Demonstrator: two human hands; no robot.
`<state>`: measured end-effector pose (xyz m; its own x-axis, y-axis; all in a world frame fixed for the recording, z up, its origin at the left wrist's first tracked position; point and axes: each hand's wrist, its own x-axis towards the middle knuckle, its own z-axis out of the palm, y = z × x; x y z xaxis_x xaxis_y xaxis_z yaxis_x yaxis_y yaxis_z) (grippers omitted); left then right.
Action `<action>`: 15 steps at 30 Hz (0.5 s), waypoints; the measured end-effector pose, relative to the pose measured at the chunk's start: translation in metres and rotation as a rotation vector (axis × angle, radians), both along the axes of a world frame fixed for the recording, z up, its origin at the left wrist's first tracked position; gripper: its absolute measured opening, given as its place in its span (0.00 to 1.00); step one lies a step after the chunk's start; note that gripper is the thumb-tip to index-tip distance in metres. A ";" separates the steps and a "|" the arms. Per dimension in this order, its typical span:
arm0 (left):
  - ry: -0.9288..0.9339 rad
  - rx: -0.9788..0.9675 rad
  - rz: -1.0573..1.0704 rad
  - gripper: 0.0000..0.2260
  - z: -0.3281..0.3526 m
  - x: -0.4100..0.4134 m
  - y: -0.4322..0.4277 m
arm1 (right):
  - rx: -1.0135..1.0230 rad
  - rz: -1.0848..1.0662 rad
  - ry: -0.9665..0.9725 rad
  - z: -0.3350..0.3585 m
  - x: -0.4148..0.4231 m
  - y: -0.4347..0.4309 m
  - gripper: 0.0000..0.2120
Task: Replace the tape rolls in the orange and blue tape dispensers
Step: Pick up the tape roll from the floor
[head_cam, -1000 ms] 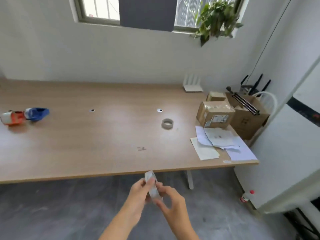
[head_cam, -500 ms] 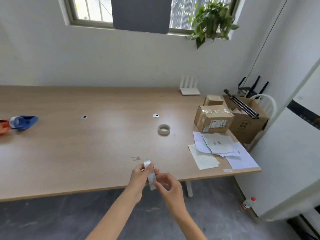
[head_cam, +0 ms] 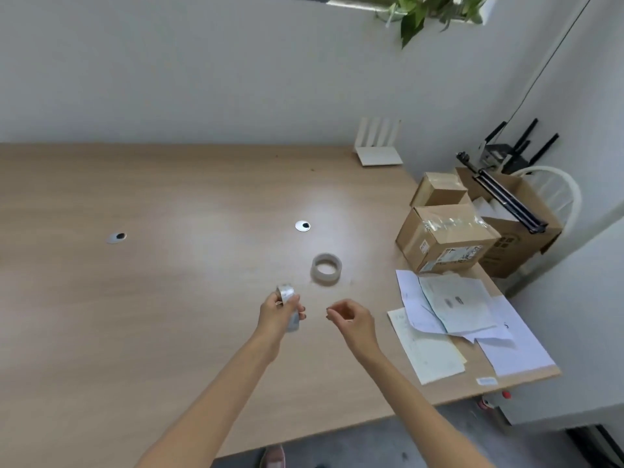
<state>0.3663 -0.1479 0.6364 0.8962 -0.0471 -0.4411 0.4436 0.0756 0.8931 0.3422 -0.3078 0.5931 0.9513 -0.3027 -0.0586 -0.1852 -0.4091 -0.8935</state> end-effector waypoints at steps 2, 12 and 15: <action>0.023 0.001 0.000 0.02 -0.006 0.022 -0.005 | -0.065 0.010 0.036 -0.009 0.031 -0.007 0.04; 0.122 0.028 0.085 0.05 -0.048 0.099 -0.029 | -0.545 0.304 0.230 -0.075 0.156 -0.057 0.14; 0.126 0.041 0.102 0.07 -0.056 0.116 -0.034 | -0.784 0.439 0.220 -0.095 0.192 -0.065 0.17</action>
<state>0.4822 -0.1814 0.5801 0.8328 0.0610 -0.5502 0.5443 0.0908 0.8339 0.5342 -0.3729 0.4978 0.9819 0.0528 -0.1820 -0.0031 -0.9557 -0.2942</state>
